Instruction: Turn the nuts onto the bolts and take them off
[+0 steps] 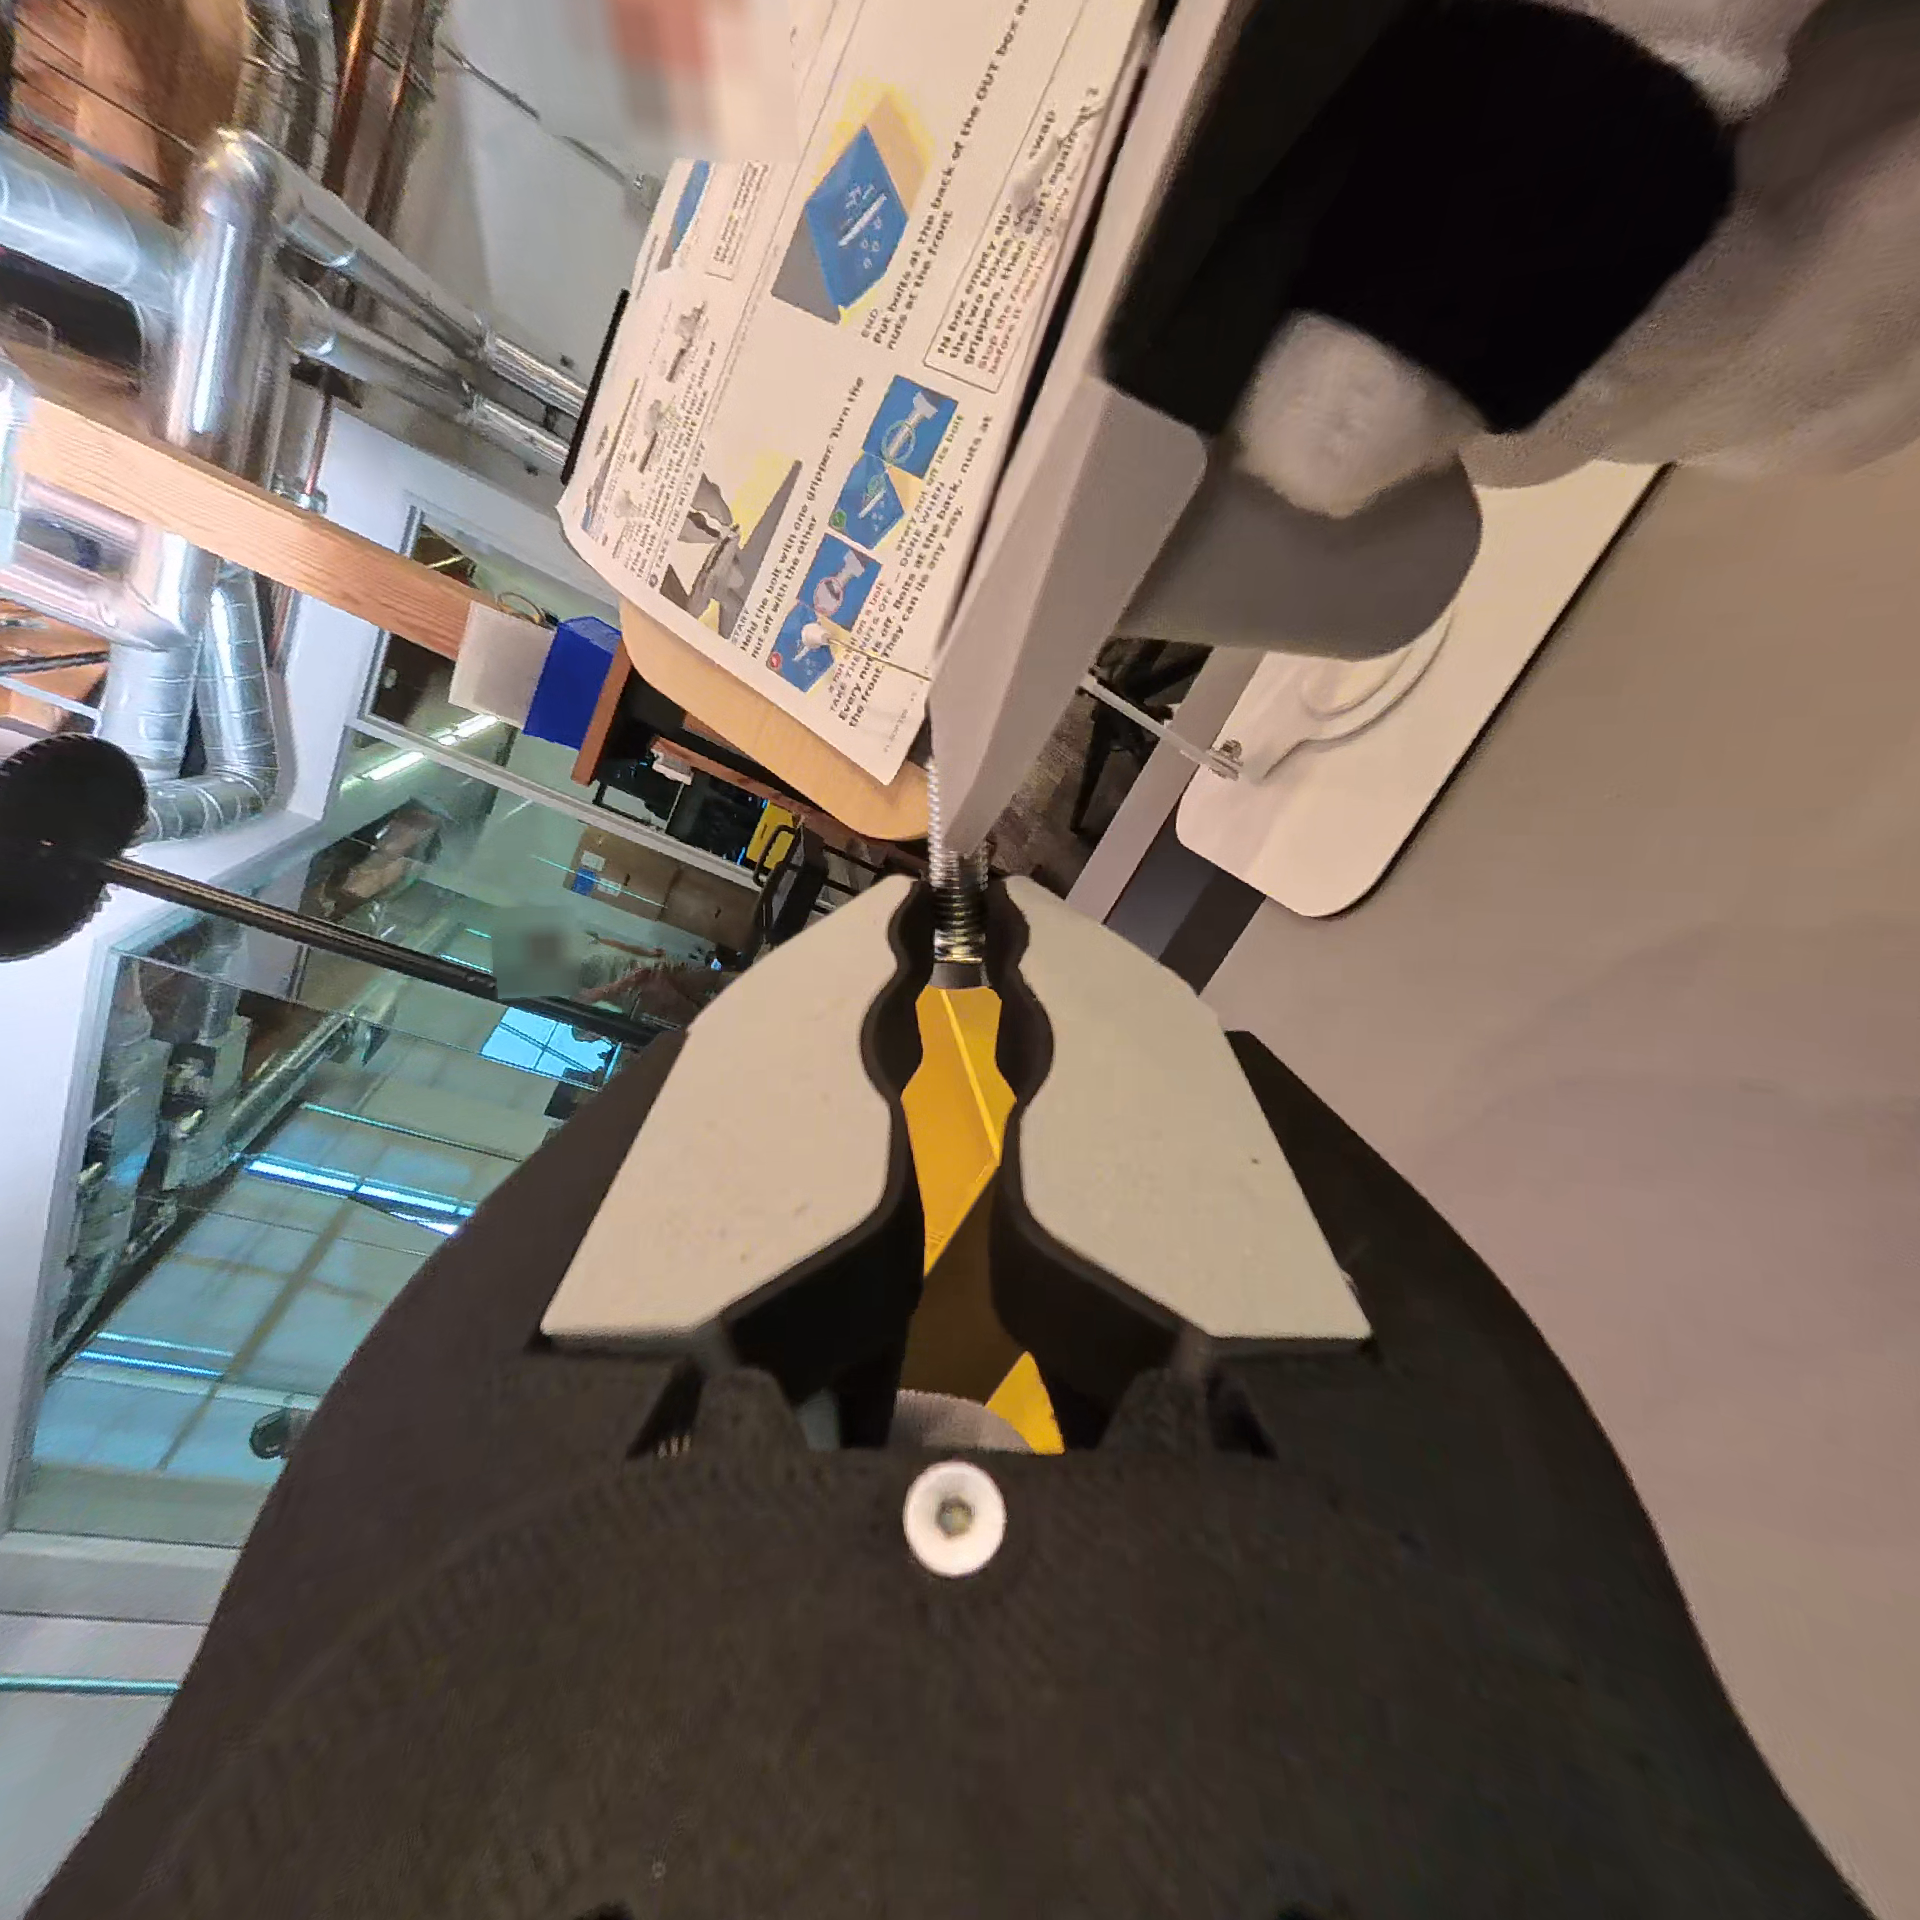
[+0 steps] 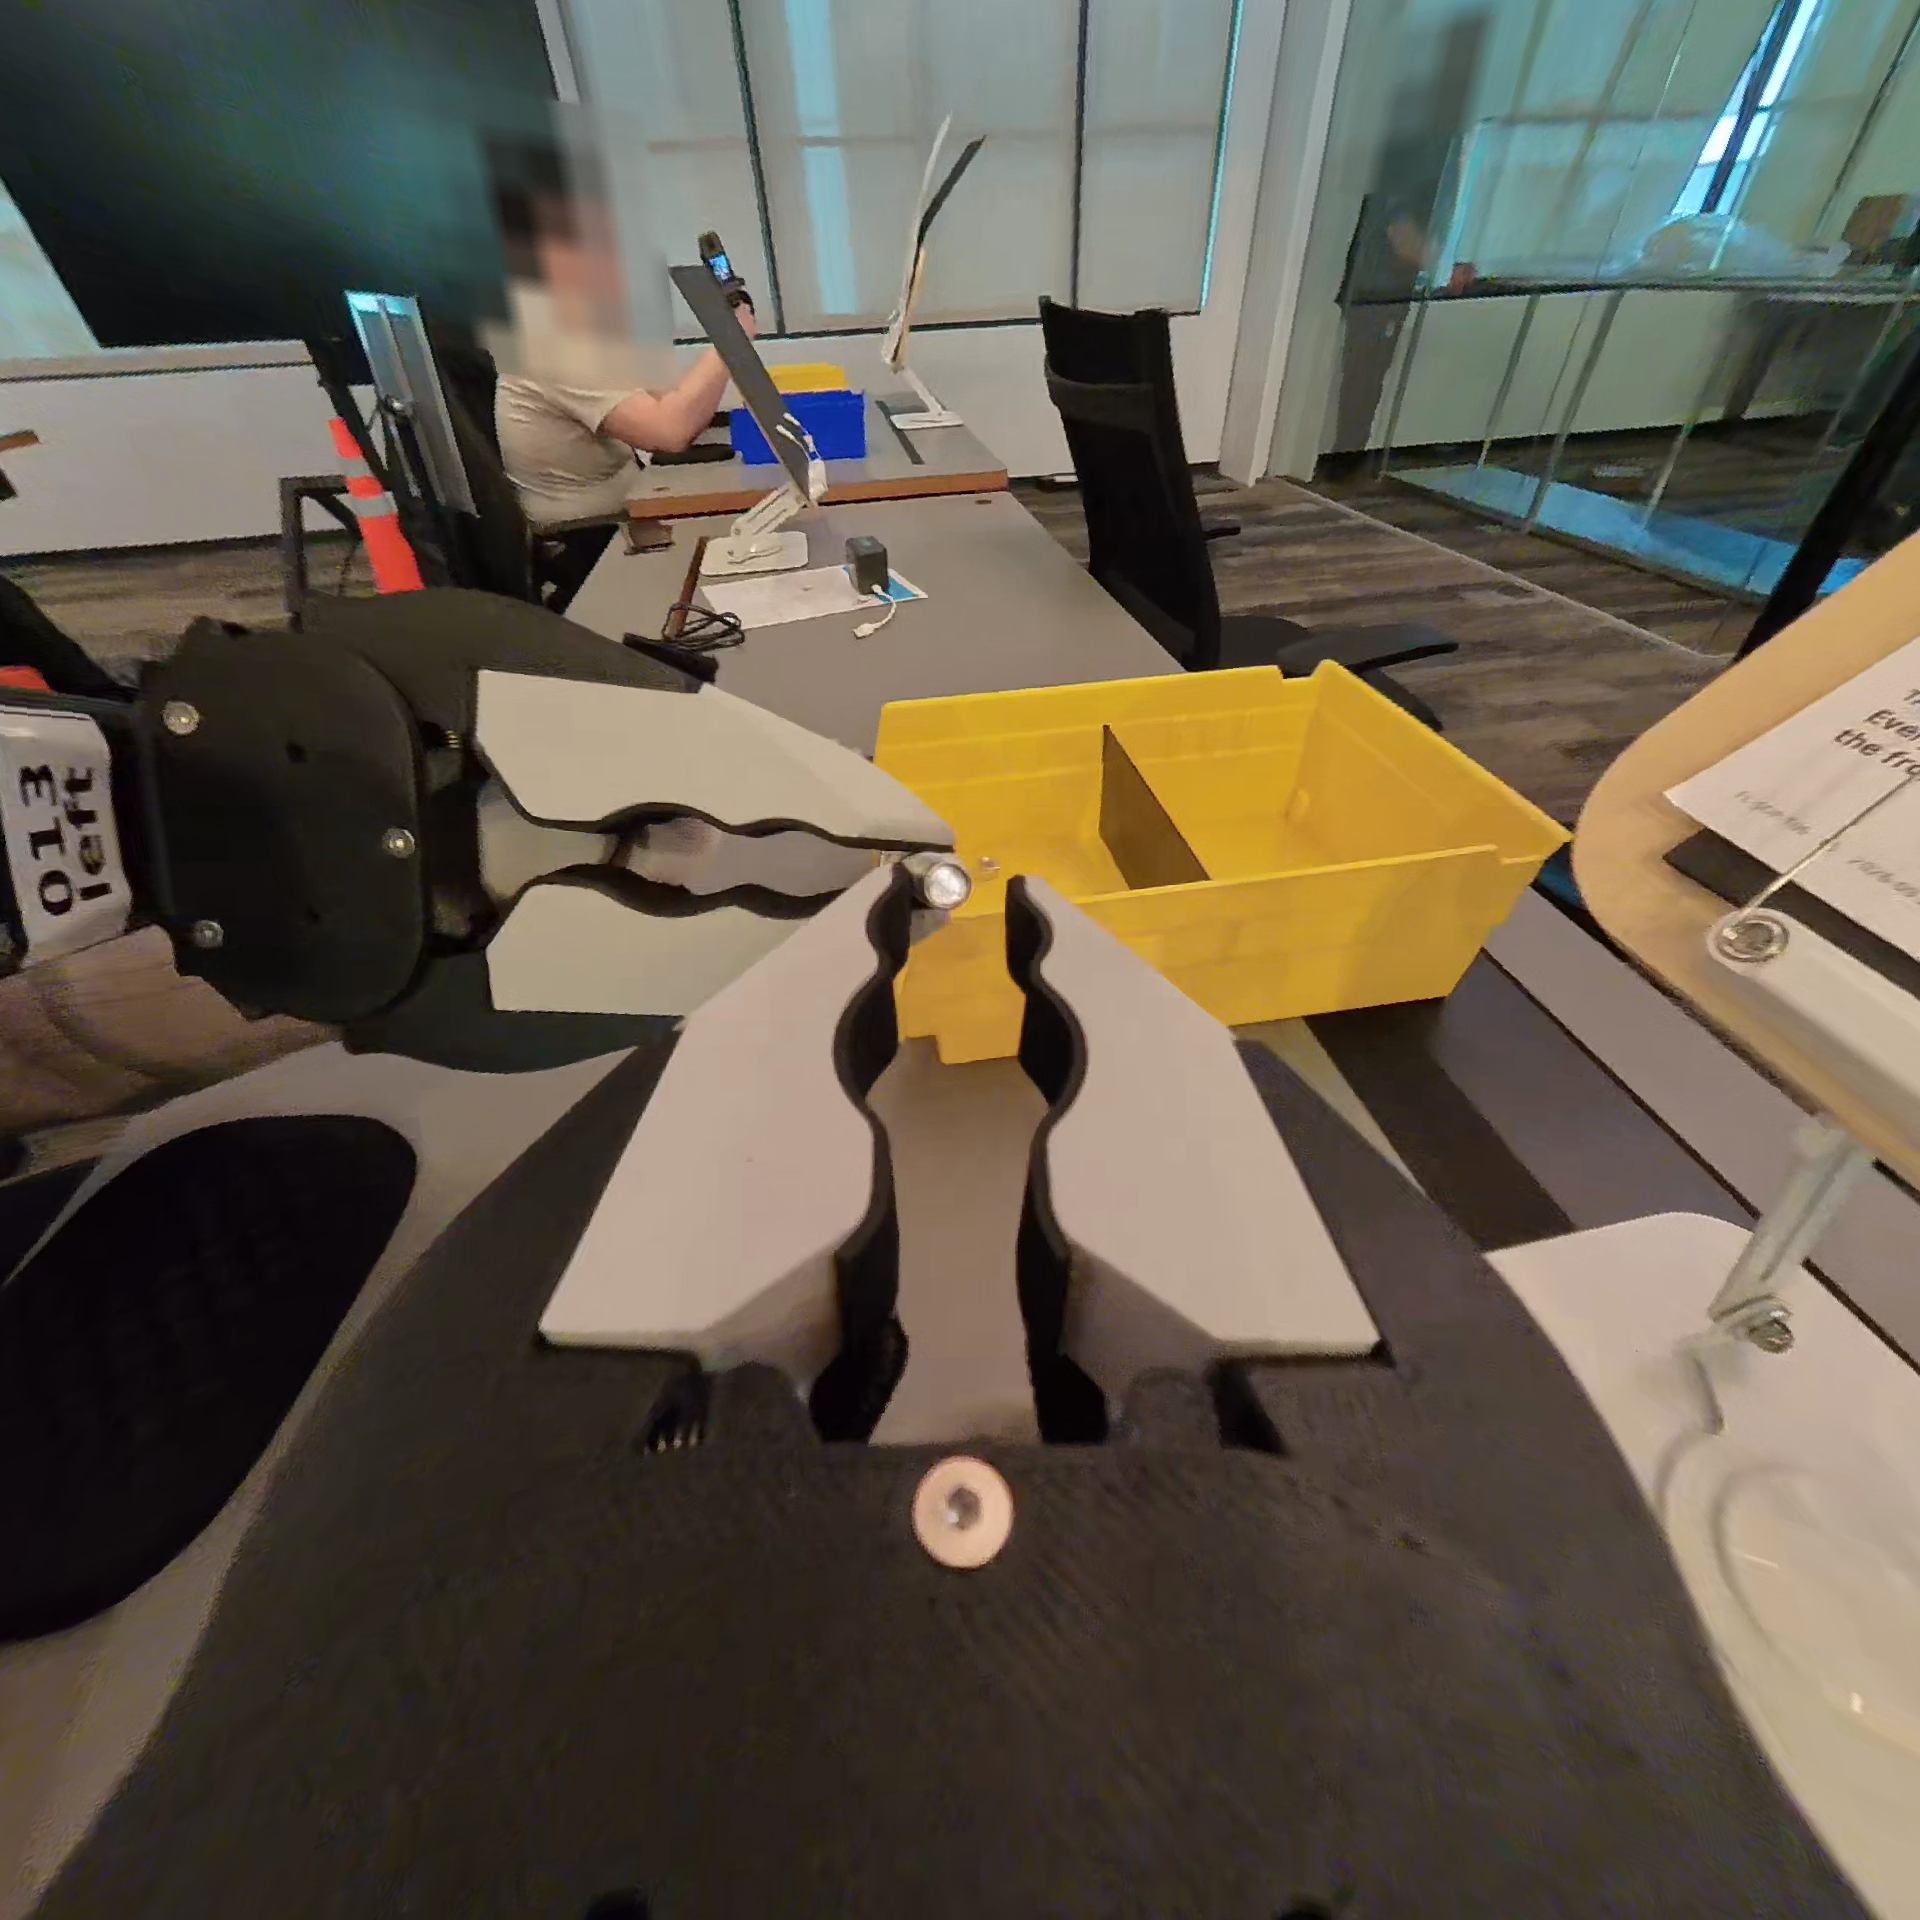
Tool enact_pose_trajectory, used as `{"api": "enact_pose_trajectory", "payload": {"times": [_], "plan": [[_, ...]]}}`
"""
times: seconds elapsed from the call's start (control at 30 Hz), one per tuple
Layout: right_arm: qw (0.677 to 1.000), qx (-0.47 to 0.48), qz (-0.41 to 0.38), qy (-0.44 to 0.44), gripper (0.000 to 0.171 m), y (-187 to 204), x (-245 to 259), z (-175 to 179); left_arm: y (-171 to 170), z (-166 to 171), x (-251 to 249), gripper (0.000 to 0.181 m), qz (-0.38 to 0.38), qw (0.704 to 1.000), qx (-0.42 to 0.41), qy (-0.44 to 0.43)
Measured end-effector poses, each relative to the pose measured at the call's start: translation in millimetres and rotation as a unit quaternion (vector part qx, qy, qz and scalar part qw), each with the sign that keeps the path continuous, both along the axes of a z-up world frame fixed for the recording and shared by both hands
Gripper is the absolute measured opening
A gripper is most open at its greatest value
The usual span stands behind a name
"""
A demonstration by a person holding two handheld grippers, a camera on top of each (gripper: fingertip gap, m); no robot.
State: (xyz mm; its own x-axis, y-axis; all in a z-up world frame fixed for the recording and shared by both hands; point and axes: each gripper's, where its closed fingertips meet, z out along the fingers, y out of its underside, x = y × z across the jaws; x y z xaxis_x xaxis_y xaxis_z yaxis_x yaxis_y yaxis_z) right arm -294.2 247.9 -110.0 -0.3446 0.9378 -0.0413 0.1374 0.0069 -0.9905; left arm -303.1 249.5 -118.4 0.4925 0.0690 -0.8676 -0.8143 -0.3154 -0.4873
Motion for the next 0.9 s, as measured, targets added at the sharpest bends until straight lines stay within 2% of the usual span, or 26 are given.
{"api": "enact_pose_trajectory", "payload": {"times": [0.13, 0.4, 0.63, 0.67, 0.73, 0.77, 0.9], "plan": [[1.0, -0.004, 0.021, -0.008, 0.008, -6, 1, -4, 0, -4, 1, 0.01, 0.002, 1.0, 0.003, 0.002], [1.0, 0.006, 0.027, -0.013, 0.008, -14, -7, -13, -1, -12, 3, 0.01, 0.0, 1.0, 0.009, 0.007], [0.998, 0.018, 0.04, -0.036, 0.008, -18, -11, -27, -4, -25, 0, 0.01, -0.007, 0.999, 0.008, -0.04], [0.998, 0.018, 0.038, -0.039, 0.008, -18, -12, -29, -6, -27, -1, 0.012, -0.006, 0.999, 0.003, -0.049], [0.999, 0.009, 0.036, -0.038, 0.008, -13, -12, -28, -13, -25, -4, 0.037, -0.012, 0.996, 0.0, -0.088], [0.999, 0.007, 0.035, -0.04, 0.008, -11, -10, -29, -20, -23, -9, 0.042, -0.015, 0.994, -0.002, -0.111], [0.997, 0.02, 0.027, -0.063, 0.008, 2, -6, -40, -51, -28, -62, 0.045, 0.021, 0.983, -0.061, -0.17]]}}
